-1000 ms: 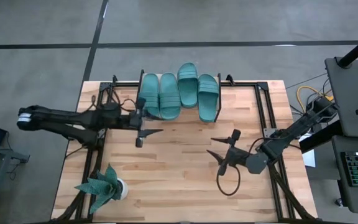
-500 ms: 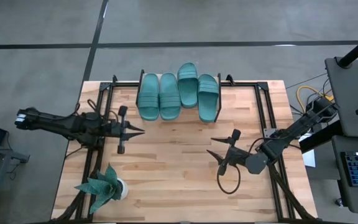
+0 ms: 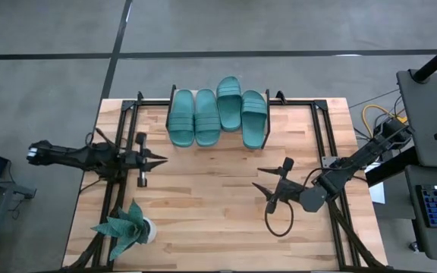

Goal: Pick and place slides into the shelf
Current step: Return to Home Position

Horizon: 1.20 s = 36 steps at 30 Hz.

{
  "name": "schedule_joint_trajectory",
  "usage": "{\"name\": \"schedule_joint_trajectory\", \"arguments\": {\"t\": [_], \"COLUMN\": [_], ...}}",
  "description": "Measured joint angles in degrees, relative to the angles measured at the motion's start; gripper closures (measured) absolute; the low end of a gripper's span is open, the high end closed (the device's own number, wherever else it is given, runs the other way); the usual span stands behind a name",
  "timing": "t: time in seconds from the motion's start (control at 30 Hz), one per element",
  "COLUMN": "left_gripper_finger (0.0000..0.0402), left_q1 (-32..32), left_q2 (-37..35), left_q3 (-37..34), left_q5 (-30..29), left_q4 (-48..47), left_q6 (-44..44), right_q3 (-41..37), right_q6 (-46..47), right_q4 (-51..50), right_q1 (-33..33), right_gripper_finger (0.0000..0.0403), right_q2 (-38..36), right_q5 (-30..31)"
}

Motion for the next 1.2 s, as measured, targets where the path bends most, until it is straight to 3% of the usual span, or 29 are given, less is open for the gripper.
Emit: {"name": "schedule_joint_trajectory", "arguments": {"t": [0.33,0.53,0.6,0.67,0.8,0.97,1.1,1.2], "left_gripper_finger": [0.0386,0.0386,0.0386,0.0386,0.0386,0.0386,0.0386,0.0387], "left_q1": [-0.02,-0.02,-0.06,0.02,0.18,0.59,2.53,4.92], "left_q2": [-8.82,-8.71,-8.74,-8.52,-8.2,-8.45,-9.11,-9.98], "left_q3": [-0.97,-4.18,-6.12,-8.66,-10.58,-10.0,-9.44,-8.02], "left_q5": [0.35,13.76,15.17,14.26,6.95,5.98,0.38,1.26], "left_q4": [-7.13,-5.66,-3.86,-1.25,2.7,2.34,1.78,-0.83], "left_q6": [-4.55,-6.66,-7.51,-7.21,-2.56,2.04,4.09,3.6], "right_q3": [-0.2,-0.2,-0.2,-0.2,-0.2,-0.2,-0.2,-0.27], "right_q6": [-0.01,-0.01,-0.02,-0.02,-0.09,-0.11,-0.26,-0.26], "right_q4": [-0.26,-0.24,-0.24,-0.21,-0.18,-0.19,-0.19,-0.31], "right_q1": [0.0,0.0,0.0,0.0,-0.15,-0.26,-0.26,-0.26], "right_gripper_finger": [0.0175,0.0175,0.0175,0.0175,0.0175,0.0175,0.0175,0.0175], "right_q2": [0.0,0.0,0.0,0.0,0.0,0.0,0.0,0.0], "right_q5": [0.0,0.0,0.0,0.0,0.0,0.0,0.0,-0.01]}}
